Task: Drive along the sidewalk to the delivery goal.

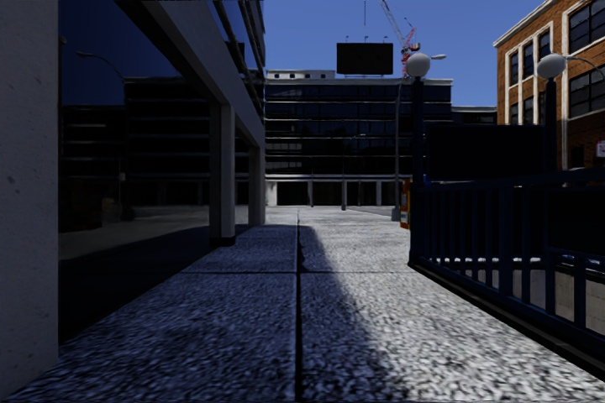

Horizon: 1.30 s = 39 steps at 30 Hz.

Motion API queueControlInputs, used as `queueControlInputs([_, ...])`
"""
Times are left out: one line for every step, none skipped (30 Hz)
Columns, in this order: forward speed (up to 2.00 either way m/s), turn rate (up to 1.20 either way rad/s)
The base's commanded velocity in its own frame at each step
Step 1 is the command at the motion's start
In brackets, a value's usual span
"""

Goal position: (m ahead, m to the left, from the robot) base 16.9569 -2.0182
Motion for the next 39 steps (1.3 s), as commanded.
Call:
queueControlInputs([2.0,0.0])
queueControlInputs([2.0,0.0])
queueControlInputs([2.0,0.0])
queueControlInputs([2.0,0.0])
queueControlInputs([2.0,0.0])
queueControlInputs([2.0,0.0])
queueControlInputs([2.0,0.0])
queueControlInputs([2.0,0.0])
queueControlInputs([2.0,0.0])
queueControlInputs([2.0,0.0])
queueControlInputs([2.0,0.0])
queueControlInputs([2.0,0.0])
queueControlInputs([2.0,0.0])
queueControlInputs([2.0,0.0])
queueControlInputs([2.0,0.0])
queueControlInputs([2.0,0.0])
queueControlInputs([2.0,0.0])
queueControlInputs([2.0,0.0])
queueControlInputs([2.0,0.0])
queueControlInputs([2.0,0.0])
queueControlInputs([2.0,0.0])
queueControlInputs([2.0,0.0])
queueControlInputs([2.0,0.0])
queueControlInputs([2.0,0.0])
queueControlInputs([2.0,0.0])
queueControlInputs([2.0,0.0])
queueControlInputs([2.0,0.0])
queueControlInputs([2.0,0.0])
queueControlInputs([2.0,0.0])
queueControlInputs([2.0,0.0])
queueControlInputs([2.0,0.0])
queueControlInputs([2.0,0.0])
queueControlInputs([2.0,0.0])
queueControlInputs([2.0,0.0])
queueControlInputs([2.0,0.0])
queueControlInputs([2.0,0.0])
queueControlInputs([2.0,0.0])
queueControlInputs([2.0,0.0])
queueControlInputs([2.0,0.0])
